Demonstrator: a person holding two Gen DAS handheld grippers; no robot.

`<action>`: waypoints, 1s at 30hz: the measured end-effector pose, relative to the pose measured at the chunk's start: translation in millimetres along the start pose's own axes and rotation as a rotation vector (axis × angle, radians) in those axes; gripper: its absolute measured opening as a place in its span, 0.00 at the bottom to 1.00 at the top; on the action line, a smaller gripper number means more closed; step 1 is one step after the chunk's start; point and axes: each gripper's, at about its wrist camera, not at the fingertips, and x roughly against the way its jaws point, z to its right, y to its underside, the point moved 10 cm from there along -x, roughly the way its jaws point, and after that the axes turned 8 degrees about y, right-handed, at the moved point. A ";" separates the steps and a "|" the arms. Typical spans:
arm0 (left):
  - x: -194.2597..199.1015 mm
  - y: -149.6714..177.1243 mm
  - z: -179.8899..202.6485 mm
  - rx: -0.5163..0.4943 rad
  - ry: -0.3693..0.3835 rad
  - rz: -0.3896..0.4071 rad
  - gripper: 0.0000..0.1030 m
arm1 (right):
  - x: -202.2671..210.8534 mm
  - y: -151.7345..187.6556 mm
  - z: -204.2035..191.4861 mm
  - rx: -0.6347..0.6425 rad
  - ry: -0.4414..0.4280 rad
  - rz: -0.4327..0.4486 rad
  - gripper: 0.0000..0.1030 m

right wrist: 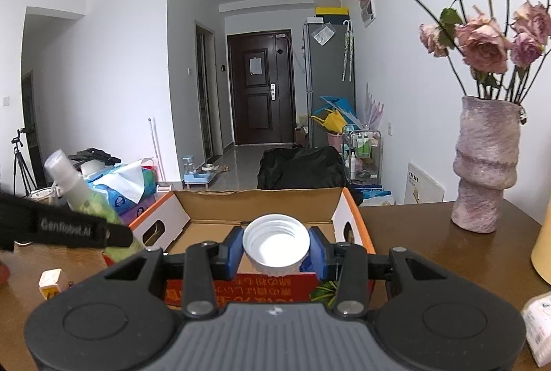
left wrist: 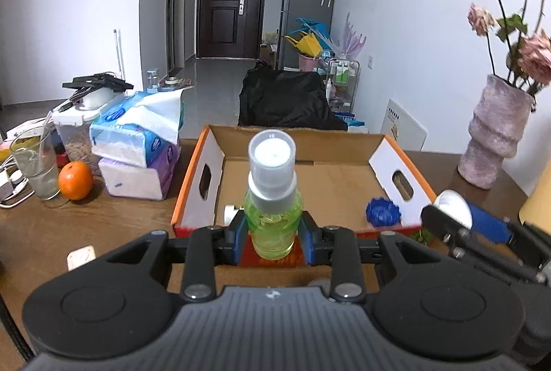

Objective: Organize rigid objects
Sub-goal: 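Carry the green spray bottle and white cap over the red box with both tools, then open both tools to drop the spray bottle and white cap into the box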

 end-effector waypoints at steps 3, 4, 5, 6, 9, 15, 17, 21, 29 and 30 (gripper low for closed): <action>-11.3 -11.7 -0.3 -0.010 -0.010 0.010 0.31 | -12.7 -2.9 -2.3 -0.004 -0.002 -0.003 0.38; -15.4 -15.9 -0.1 -0.014 -0.013 0.014 0.31 | -15.9 -4.0 -2.0 -0.006 -0.001 -0.003 0.38; -19.8 -19.9 0.2 -0.016 -0.016 0.016 0.31 | -19.9 -5.6 -2.0 -0.008 -0.001 -0.002 0.38; -24.2 -22.8 0.7 -0.020 -0.018 0.015 0.31 | -23.8 -7.0 -1.7 -0.010 0.000 -0.001 0.38; -41.7 -29.0 1.8 -0.022 -0.021 -0.003 0.31 | -35.9 -10.4 -0.2 -0.013 0.004 -0.002 0.38; -73.6 -33.4 -2.3 0.013 -0.033 -0.009 0.31 | -65.2 -14.6 -1.3 -0.018 0.010 -0.013 0.38; -84.6 -32.4 -6.3 0.027 -0.037 -0.009 0.31 | -75.2 -13.2 -1.3 -0.021 0.016 -0.023 0.38; -102.0 -29.8 -20.0 0.043 -0.067 -0.004 0.31 | -89.9 -12.0 -0.9 -0.032 0.016 -0.036 0.38; -110.7 -30.6 -52.3 0.090 -0.116 0.020 0.31 | -119.7 -7.5 -12.8 -0.016 0.024 -0.062 0.38; -111.6 -30.8 -54.5 0.093 -0.120 0.021 0.31 | -122.7 -6.4 -13.9 -0.013 0.026 -0.066 0.38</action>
